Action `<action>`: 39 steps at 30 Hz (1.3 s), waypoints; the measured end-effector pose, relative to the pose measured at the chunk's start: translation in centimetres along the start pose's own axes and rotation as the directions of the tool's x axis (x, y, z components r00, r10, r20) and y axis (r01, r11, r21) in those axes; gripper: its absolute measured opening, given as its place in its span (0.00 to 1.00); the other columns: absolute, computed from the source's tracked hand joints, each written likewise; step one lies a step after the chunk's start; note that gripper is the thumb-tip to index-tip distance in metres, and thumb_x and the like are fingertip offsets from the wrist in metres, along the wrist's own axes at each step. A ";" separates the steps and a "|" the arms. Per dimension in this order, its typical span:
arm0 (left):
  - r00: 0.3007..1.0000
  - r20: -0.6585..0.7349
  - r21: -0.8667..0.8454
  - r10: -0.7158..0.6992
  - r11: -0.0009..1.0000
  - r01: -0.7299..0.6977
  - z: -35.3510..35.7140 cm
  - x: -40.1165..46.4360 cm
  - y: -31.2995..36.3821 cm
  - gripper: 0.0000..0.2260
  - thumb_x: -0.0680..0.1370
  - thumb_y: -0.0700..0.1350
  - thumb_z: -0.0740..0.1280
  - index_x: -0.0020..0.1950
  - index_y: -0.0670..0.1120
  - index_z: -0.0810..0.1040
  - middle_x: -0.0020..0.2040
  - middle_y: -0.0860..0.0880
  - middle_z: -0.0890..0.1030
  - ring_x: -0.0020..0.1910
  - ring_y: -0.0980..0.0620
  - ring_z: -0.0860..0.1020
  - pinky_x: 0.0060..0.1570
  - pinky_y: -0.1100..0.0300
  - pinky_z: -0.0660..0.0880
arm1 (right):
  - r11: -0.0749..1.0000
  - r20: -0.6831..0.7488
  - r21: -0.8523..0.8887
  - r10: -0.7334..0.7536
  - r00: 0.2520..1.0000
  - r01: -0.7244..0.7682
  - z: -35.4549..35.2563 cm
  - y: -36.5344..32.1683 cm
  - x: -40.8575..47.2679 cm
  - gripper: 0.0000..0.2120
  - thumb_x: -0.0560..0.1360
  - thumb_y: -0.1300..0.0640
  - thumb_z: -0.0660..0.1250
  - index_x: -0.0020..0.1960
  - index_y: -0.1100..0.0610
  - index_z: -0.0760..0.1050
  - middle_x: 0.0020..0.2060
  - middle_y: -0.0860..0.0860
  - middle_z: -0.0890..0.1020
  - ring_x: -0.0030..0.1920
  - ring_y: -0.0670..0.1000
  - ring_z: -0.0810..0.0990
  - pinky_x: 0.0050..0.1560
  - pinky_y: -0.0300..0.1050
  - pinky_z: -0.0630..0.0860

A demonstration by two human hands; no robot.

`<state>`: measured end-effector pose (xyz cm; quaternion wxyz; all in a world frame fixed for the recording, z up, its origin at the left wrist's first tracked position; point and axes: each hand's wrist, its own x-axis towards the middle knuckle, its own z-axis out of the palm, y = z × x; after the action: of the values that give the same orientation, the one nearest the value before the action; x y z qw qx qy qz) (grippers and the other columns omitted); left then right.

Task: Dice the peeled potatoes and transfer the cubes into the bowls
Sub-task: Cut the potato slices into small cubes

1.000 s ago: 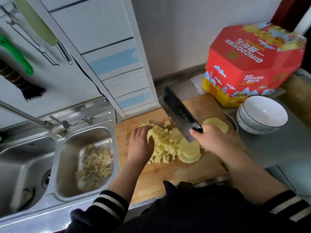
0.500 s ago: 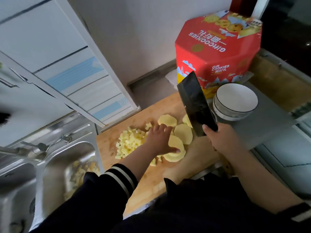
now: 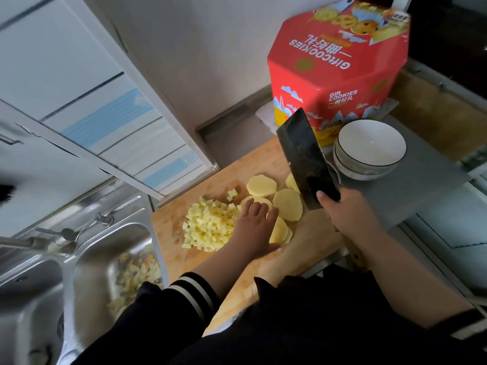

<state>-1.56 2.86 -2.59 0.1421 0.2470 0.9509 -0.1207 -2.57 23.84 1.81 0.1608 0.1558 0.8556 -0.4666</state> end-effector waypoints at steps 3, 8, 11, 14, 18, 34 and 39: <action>0.998 -0.049 0.043 -0.028 0.999 0.030 0.7 -0.7 0.3 0.39 0.68 0.69 0.69 0.70 0.45 0.69 0.63 0.43 0.74 0.63 0.42 0.71 0.72 0.43 0.59 | 1.000 0.004 0.005 -0.006 1.000 0.006 0.0 0.2 0.1 0.14 0.78 0.46 0.63 0.38 0.53 0.71 0.34 0.55 0.78 0.38 0.56 0.78 0.45 0.55 0.79; 0.998 -0.035 -0.044 -0.045 0.998 0.043 -0.2 -1.0 0.2 0.33 0.72 0.63 0.69 0.70 0.47 0.67 0.66 0.45 0.73 0.66 0.43 0.69 0.72 0.45 0.58 | 1.000 0.006 0.002 -0.017 1.000 0.017 0.1 0.2 -0.1 0.14 0.79 0.47 0.63 0.38 0.53 0.71 0.33 0.54 0.78 0.36 0.55 0.78 0.44 0.51 0.78; 0.995 0.005 -0.274 -0.103 0.957 0.101 -1.6 -1.0 -1.1 0.22 0.76 0.57 0.69 0.66 0.50 0.72 0.62 0.50 0.77 0.63 0.47 0.70 0.67 0.52 0.62 | 1.000 -0.006 0.020 -0.012 1.000 0.013 0.0 0.4 -0.1 0.14 0.79 0.47 0.63 0.37 0.53 0.70 0.34 0.54 0.77 0.37 0.55 0.77 0.44 0.52 0.77; 0.964 0.134 -0.599 -0.230 0.756 0.263 -3.3 -0.6 -3.0 0.14 0.77 0.50 0.70 0.61 0.48 0.78 0.55 0.50 0.80 0.56 0.49 0.75 0.56 0.55 0.70 | 0.999 -0.021 0.031 0.009 1.000 -0.008 -0.2 0.6 -0.1 0.15 0.78 0.47 0.64 0.37 0.54 0.71 0.34 0.55 0.78 0.37 0.56 0.77 0.45 0.54 0.78; 0.930 0.186 -0.746 -0.317 0.570 0.343 -4.8 0.4 -5.2 0.12 0.78 0.48 0.70 0.60 0.46 0.79 0.51 0.51 0.79 0.52 0.51 0.77 0.52 0.57 0.72 | 0.998 -0.028 0.061 0.006 1.000 -0.005 -0.3 0.8 -0.1 0.15 0.78 0.48 0.64 0.36 0.53 0.70 0.33 0.54 0.77 0.36 0.55 0.77 0.46 0.56 0.78; 0.980 0.199 -0.145 0.004 0.989 0.026 -1.4 1.7 -0.6 0.33 0.72 0.64 0.69 0.72 0.49 0.68 0.67 0.47 0.71 0.65 0.45 0.69 0.62 0.51 0.69 | 0.999 -0.010 0.033 0.043 0.999 -0.042 -0.5 1.9 -0.8 0.17 0.78 0.46 0.64 0.37 0.57 0.71 0.32 0.56 0.78 0.33 0.56 0.77 0.44 0.58 0.79; 0.975 0.214 0.042 0.064 0.996 -0.074 -0.8 2.0 0.4 0.46 0.64 0.71 0.72 0.72 0.44 0.64 0.67 0.46 0.69 0.64 0.44 0.66 0.63 0.51 0.65 | 0.999 -0.004 0.026 0.040 0.999 -0.039 -0.4 1.7 -0.8 0.18 0.78 0.46 0.64 0.37 0.57 0.71 0.32 0.56 0.78 0.34 0.57 0.78 0.44 0.57 0.80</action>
<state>-3.15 4.30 -2.57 0.2410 0.2690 0.9178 -0.1648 -1.16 24.95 1.08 0.1660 0.1758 0.8467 -0.4739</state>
